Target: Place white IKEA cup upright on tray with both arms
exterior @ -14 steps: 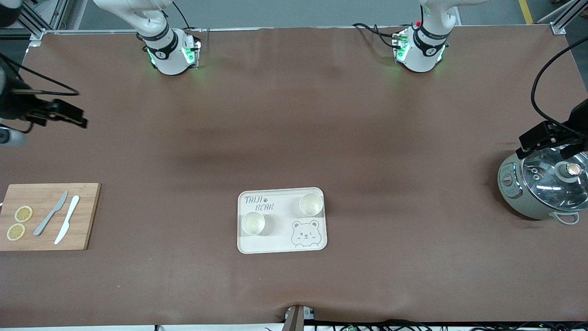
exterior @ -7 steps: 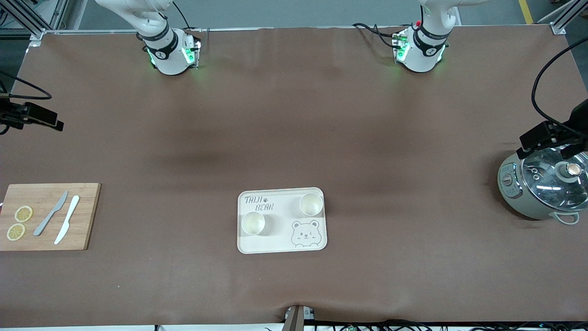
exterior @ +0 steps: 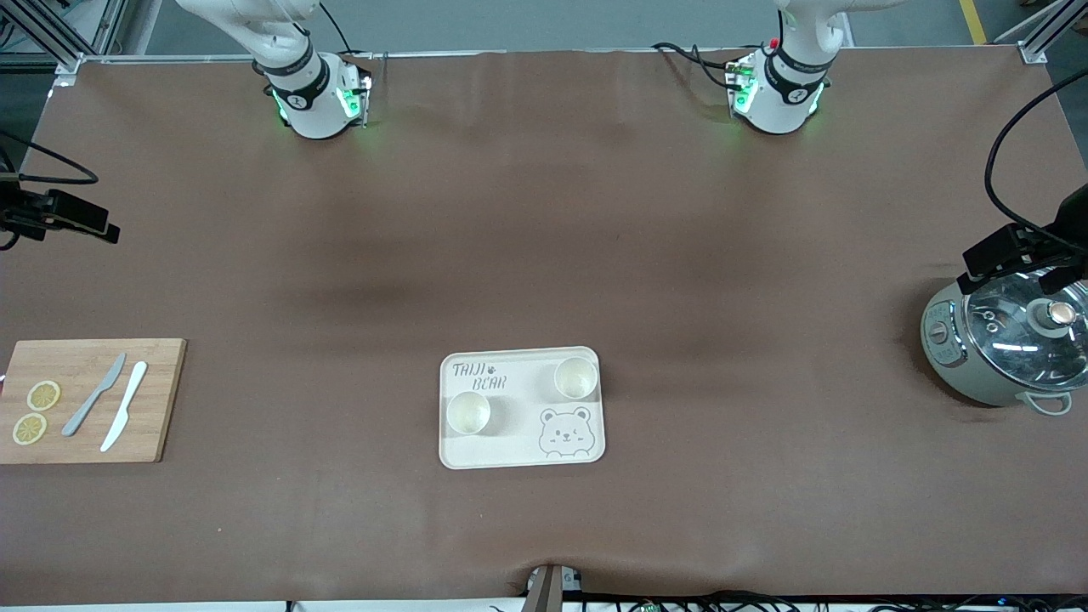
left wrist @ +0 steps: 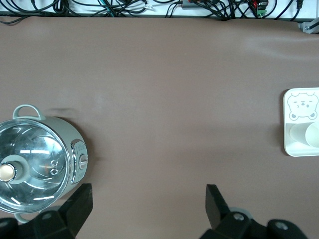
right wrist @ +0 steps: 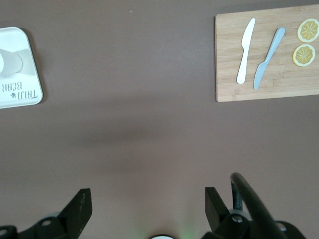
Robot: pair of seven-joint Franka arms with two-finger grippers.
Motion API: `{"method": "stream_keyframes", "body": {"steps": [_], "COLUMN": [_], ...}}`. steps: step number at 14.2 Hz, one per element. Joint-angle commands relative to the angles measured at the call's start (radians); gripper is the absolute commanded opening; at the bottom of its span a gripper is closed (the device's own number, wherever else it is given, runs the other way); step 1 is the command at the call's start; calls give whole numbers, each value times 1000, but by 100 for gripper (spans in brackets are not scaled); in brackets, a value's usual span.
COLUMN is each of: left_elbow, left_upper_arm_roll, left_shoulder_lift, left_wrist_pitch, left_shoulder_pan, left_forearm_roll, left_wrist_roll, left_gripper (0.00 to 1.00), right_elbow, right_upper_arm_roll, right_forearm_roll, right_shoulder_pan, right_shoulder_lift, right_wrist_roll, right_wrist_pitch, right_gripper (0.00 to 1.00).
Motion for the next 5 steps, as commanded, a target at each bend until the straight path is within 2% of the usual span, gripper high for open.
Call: {"method": "stream_keyframes", "body": {"steps": [1,5], "left_elbow": [17,18], "left_upper_arm_roll": [-6,-8], "left_shoulder_lift": [1,-1], "left_wrist_pitch": [-13,-27], "left_shoulder_pan": [6,1], "left_forearm_roll": [28,28], "left_wrist_roll": [-17,-18], "left_gripper": [100,100], "right_elbow": [-17,-17], "right_upper_arm_roll": [9,9], "right_forearm_roll": [-8,-8], "right_shoulder_pan": [-7,-5], "right_shoulder_lift": [-15,-13], "right_wrist_roll": [-4,-4], "right_wrist_pitch": [11,15], "right_gripper": [100,100]}}
